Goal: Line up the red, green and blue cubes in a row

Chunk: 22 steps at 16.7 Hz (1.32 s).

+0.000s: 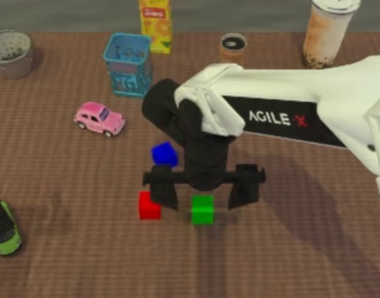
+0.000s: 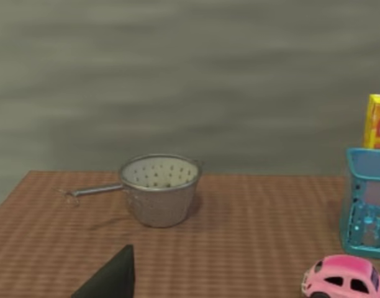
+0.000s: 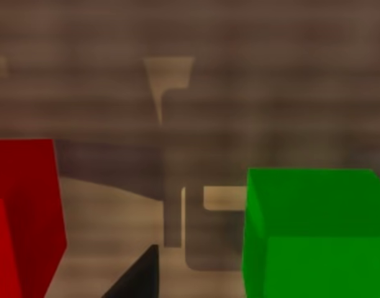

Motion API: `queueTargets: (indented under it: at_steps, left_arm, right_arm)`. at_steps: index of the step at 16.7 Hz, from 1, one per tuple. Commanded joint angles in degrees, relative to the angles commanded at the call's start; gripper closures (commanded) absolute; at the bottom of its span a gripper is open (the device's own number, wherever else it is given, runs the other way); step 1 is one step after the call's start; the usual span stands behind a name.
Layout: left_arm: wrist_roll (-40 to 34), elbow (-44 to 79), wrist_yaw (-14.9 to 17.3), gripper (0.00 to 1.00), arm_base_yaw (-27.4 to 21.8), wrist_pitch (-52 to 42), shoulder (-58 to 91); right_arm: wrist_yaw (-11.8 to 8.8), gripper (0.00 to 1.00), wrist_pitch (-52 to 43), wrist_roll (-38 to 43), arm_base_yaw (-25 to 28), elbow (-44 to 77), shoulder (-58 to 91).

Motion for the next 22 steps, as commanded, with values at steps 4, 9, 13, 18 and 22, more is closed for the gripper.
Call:
queueTargets:
  at_steps: [4, 9, 13, 18, 22]
  left_arm:
    - [0.00, 0.00, 0.00, 0.00, 0.00, 0.00, 0.00]
    - [0.00, 0.00, 0.00, 0.00, 0.00, 0.00, 0.00]
    - [0.00, 0.00, 0.00, 0.00, 0.00, 0.00, 0.00]
    - [0.00, 0.00, 0.00, 0.00, 0.00, 0.00, 0.00]
    - [0.51, 1.70, 0.41, 0.00, -0.81, -1.56, 1.40]
  right_arm:
    - [0.00, 0.00, 0.00, 0.00, 0.00, 0.00, 0.00]
    - [0.00, 0.00, -2.38, 0.03, 0.16, 2.06, -0.60]
    - [-0.04, 0.00, -11.28, 0.10, 0.45, 7.69, -2.97]
    - [-0.04, 0.00, -13.47, -0.01, 0.53, 9.46, -4.04]
    - [0.51, 0.00, -12.46, -0.89, -0.44, 7.97, -5.48]
